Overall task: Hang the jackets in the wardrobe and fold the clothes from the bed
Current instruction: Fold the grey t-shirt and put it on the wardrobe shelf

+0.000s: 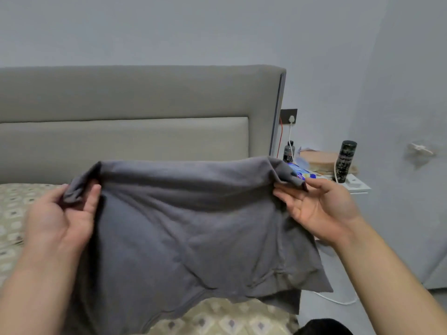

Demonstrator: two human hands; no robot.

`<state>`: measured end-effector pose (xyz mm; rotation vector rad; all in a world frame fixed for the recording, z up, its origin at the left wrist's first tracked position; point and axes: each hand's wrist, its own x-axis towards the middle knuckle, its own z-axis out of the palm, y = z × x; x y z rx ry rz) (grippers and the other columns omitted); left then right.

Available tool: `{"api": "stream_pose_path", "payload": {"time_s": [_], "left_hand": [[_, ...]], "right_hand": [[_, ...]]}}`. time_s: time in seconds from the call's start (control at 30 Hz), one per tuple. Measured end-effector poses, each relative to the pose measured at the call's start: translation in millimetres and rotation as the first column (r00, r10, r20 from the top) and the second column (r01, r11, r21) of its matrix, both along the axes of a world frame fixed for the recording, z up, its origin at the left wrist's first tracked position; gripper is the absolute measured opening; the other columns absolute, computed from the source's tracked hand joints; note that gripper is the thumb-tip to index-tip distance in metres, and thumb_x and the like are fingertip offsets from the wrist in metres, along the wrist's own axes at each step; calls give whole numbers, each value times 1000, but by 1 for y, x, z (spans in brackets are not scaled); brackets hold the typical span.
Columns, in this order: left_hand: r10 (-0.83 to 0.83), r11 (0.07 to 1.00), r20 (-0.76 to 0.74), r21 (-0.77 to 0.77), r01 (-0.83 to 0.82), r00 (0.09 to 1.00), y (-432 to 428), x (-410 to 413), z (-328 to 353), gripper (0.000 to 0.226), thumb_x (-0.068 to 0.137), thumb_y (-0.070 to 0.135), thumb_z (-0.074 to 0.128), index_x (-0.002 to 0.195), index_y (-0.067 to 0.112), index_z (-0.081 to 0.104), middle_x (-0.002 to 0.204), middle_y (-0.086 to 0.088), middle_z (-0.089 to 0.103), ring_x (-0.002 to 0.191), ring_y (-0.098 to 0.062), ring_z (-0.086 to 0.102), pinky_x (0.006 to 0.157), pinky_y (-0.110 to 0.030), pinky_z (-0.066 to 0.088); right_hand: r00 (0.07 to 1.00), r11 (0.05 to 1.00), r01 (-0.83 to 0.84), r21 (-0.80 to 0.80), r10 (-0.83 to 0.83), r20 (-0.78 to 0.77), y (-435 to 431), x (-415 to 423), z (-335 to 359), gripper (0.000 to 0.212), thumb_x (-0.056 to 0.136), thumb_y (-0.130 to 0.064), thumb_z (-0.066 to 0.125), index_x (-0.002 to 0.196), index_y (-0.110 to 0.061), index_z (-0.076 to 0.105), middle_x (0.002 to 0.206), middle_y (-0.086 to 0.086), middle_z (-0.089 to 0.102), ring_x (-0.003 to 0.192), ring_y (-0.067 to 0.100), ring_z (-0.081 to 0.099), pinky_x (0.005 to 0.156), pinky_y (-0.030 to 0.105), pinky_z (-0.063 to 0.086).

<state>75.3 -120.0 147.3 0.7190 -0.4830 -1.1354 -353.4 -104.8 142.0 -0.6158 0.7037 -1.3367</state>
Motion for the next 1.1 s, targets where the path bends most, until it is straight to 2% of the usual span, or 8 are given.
{"api": "stream_pose_path", "payload": {"time_s": [0.07,0.13,0.2,0.27,0.47,0.6,0.9,1.1], "left_hand": [[85,996,-70,31,-83,994,-23,3,-3,24,96,1,44,114,-10,56,70,9,73,86,-3,69,96,-16,49],[66,989,-175,142,-41,982,-54,3,-19,16,98,5,42,96,3,58,92,-7,70,114,-18,62,98,-22,49],[21,968,-11,250,-18,1000,-79,-1,-51,18,105,17,41,105,8,56,109,-13,57,114,-26,60,87,-26,55],[-82,931,306,364,-37,948,-84,-10,-96,31,103,18,47,134,15,46,103,-11,55,92,-25,59,80,-32,54],[-585,731,757,648,-215,292,-22,-20,-245,55,82,27,70,129,3,54,137,-18,55,121,-33,55,99,-38,44],[-628,726,761,499,-472,-161,12,4,-291,52,84,50,59,122,15,54,134,-8,54,121,-29,53,95,-39,46],[-612,614,782,373,-696,-121,4,28,-286,68,84,56,62,127,5,54,123,-21,59,113,-43,55,92,-47,45],[-721,559,692,567,-605,-18,-23,54,-278,20,74,28,56,87,17,66,94,-11,68,89,-35,62,84,-42,51]], "right_hand": [[1000,1000,-12,16,12,19,-10,5,-12,92,22,-14,93,109,-2,66,110,22,72,88,31,75,60,30,60],[998,994,64,87,-65,14,-26,15,-27,85,48,-16,91,126,-10,58,112,19,71,86,28,73,64,30,60],[979,969,186,162,-169,-112,-40,26,-49,60,90,-10,61,145,-25,41,111,15,67,88,27,66,70,33,55],[898,950,241,199,-141,-417,-42,30,-83,55,96,-2,48,146,-24,38,95,12,61,75,21,56,66,31,46],[503,879,199,432,287,-815,2,17,-174,12,96,1,48,93,-9,54,88,6,52,87,21,47,87,41,47],[433,865,195,462,347,-832,6,22,-214,5,91,-5,56,92,-8,51,89,7,57,73,18,52,58,26,40],[39,934,211,290,288,-957,-14,30,-254,25,86,-30,68,69,-18,55,71,-2,62,69,18,59,56,28,37],[53,903,238,359,357,-933,-13,34,-263,7,87,-13,54,81,-15,52,86,5,58,84,27,57,67,31,40]]}}
